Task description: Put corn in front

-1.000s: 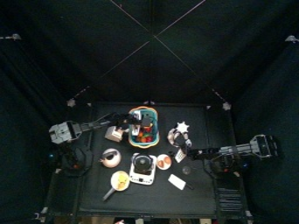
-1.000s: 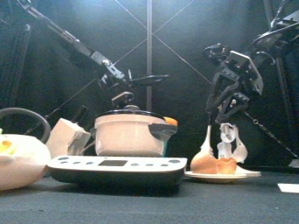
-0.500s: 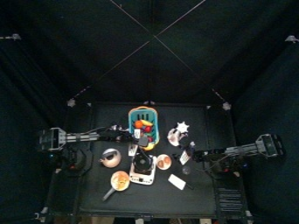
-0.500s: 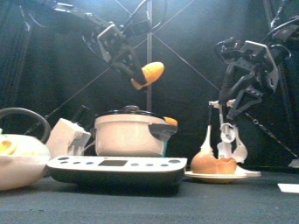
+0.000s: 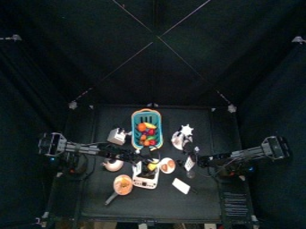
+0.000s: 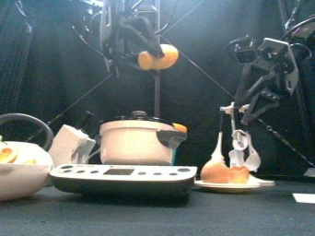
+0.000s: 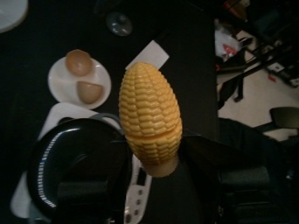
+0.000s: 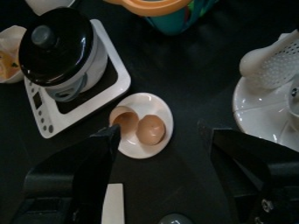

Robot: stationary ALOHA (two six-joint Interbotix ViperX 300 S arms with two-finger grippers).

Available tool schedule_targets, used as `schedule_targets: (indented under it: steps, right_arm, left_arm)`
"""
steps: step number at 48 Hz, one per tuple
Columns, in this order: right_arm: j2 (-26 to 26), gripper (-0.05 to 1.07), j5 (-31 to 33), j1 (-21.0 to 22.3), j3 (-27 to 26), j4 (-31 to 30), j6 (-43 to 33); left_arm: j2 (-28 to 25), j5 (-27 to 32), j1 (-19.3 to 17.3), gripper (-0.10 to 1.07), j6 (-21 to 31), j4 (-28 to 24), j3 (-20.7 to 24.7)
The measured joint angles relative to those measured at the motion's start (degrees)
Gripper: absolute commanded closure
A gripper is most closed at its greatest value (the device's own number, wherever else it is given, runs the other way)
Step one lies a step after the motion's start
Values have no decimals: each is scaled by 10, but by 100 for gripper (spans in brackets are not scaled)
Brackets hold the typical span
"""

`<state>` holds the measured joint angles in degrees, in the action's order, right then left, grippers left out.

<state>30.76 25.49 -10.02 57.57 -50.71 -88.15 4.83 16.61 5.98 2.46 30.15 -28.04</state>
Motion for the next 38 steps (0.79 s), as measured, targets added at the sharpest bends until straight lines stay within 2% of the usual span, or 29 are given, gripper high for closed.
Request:
schedule_targets:
  steps: [7, 18, 24, 38]
  right_arm:
    - [3, 3, 4, -14, 0, 13, 1]
    - [9, 3, 31, -51, 0, 65, 2]
    - [13, 3, 53, -79, 0, 89, 1]
    - [14, 3, 113, -128, -2, 116, 1]
  left_arm:
    - [-40, -13, 30, 21, 78, -5, 4]
    - [-105, -25, 69, 21, 156, -8, 40]
    - [-135, -58, 83, 21, 198, -7, 62]
    - [-207, -84, 91, 21, 267, -2, 109]
